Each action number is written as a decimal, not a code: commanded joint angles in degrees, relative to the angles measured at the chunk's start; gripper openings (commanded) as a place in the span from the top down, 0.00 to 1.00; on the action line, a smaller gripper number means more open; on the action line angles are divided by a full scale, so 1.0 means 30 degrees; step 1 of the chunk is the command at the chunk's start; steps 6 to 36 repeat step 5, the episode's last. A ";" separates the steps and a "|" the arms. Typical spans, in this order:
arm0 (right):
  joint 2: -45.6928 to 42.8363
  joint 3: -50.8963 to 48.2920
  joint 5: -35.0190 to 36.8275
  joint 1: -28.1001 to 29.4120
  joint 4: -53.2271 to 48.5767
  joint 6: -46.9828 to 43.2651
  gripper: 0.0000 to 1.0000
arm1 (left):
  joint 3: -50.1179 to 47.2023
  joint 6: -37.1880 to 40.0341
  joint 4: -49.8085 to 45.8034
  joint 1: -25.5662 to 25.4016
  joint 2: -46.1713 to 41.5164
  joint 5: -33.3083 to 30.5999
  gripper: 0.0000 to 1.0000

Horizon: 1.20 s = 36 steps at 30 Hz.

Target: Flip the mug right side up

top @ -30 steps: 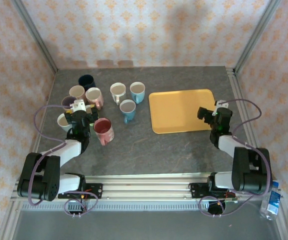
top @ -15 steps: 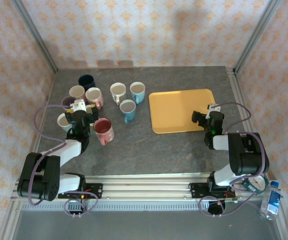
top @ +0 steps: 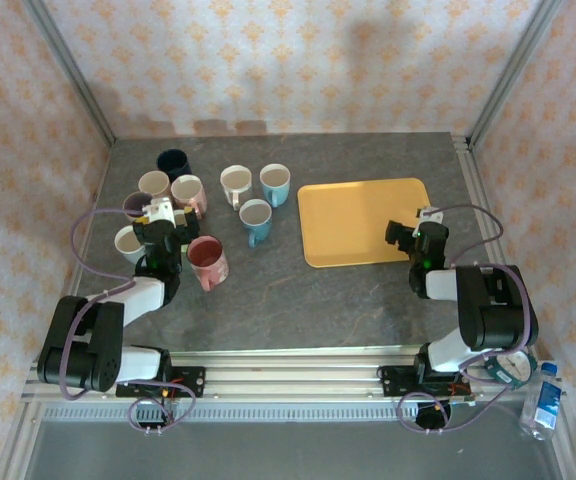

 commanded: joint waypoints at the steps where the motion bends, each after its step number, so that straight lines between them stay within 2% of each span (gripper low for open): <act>1: 0.0126 0.0553 0.0546 0.0069 0.0389 0.0033 0.01 | -0.0432 0.0433 0.0148 0.0072 0.0525 0.0233 0.00; 36: 0.0045 0.0483 0.0572 0.0067 0.0446 0.0047 0.01 | -0.0412 0.0396 0.0557 0.0048 0.0878 0.0275 0.00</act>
